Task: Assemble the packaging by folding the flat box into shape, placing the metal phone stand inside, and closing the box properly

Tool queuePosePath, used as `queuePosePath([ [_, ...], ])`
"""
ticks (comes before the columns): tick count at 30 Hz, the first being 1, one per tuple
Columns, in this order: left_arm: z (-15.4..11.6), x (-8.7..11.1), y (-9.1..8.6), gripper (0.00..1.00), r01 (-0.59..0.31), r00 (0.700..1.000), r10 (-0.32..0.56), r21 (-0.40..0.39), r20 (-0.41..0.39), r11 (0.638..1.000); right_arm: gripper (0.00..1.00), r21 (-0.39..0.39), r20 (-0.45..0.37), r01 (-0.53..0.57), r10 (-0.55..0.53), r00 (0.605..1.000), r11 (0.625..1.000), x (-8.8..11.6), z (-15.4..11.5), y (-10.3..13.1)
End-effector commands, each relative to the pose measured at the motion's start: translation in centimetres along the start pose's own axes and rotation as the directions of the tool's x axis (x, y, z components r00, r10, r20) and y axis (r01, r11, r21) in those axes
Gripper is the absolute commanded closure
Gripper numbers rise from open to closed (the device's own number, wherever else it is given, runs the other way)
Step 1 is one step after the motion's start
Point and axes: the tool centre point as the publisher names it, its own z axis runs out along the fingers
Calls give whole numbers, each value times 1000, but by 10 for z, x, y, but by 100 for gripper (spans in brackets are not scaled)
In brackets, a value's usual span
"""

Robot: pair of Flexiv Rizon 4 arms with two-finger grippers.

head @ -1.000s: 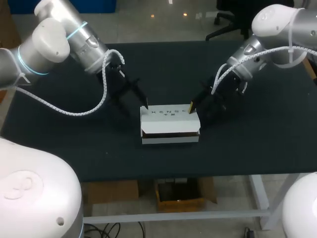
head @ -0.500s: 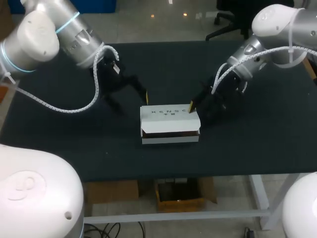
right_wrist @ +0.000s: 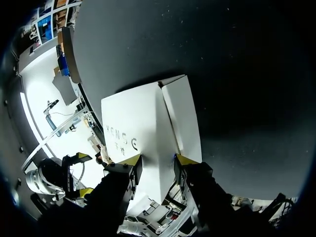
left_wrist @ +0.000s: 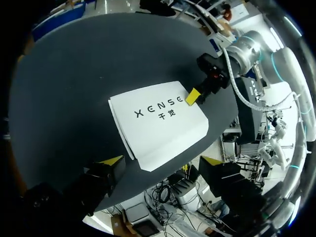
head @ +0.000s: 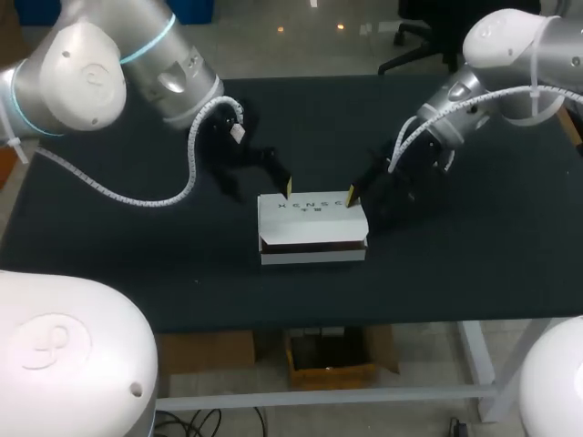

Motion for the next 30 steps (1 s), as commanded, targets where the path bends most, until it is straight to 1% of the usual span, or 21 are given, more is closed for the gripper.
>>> queuePosePath([
  [1, -2, 7, 6, 0, -55, 998, 53, 60, 42, 997, 60, 1, -1, -4, 4, 1000, 1000, 1, 2, 1],
  [4, -2, 10, 7, 0, -126, 991, 122, 71, 56, 990, 60, 1, -1, -4, 4, 1000, 1000, 1, 2, 1],
  [6, -3, 12, 7, 0, -187, 980, 182, 72, 74, 980, 61, 1, -1, -4, 4, 1000, 1000, 1, 2, 1],
  [9, -4, 14, 7, 0, -294, 952, 287, 56, 111, 954, 60, 1, -1, -4, 4, 1000, 1000, 1, 2, 1],
  [11, -4, 17, 8, 0, -366, 923, 356, 46, 144, 929, 60, 1, -1, -4, 4, 1000, 1000, 1, 2, 1],
  [13, -4, 21, 8, 0, -441, 885, 429, 29, 182, 897, 60, 1, -1, -4, 4, 1000, 1000, 1, 2, 1],
  [14, -4, 23, 7, 0, -464, 871, 451, 25, 196, 885, 60, 1, -1, -4, 4, 1000, 1000, 1, 2, 1],
  [16, -3, 28, 6, 0, -532, 823, 519, -9, 233, 847, 60, 1, -1, -4, 4, 1000, 1000, 1, 2, 1],
  [19, 1, 35, 3, 0, -601, 751, 593, -71, 292, 796, 59, 1, -1, -4, 4, 1000, 1000, 1, 2, 1],
  [21, 5, 38, 1, 0, -639, 695, 637, -120, 333, 759, 59, 1, -1, -4, 4, 1000, 1000, 1, 2, 1],
  [23, 11, 40, 0, 0, -668, 646, 673, -160, 360, 727, 60, 1, -1, -4, 4, 1000, 1000, 1, 2, 1],
  [27, 21, 39, 0, 0, -711, 569, 730, -219, 379, 668, 60, 1, -1, -4, 4, 1000, 1000, 1, 2, 1],
  [29, 27, 37, 1, 0, -733, 525, 760, -251, 382, 632, 60, 1, -1, -4, 4, 1000, 1000, 1, 2, 1],
  [30, 29, 36, 1, 0, -738, 511, 769, -262, 385, 622, 60, 1, -1, -4, 4, 1000, 1000, 1, 2, 1],
])
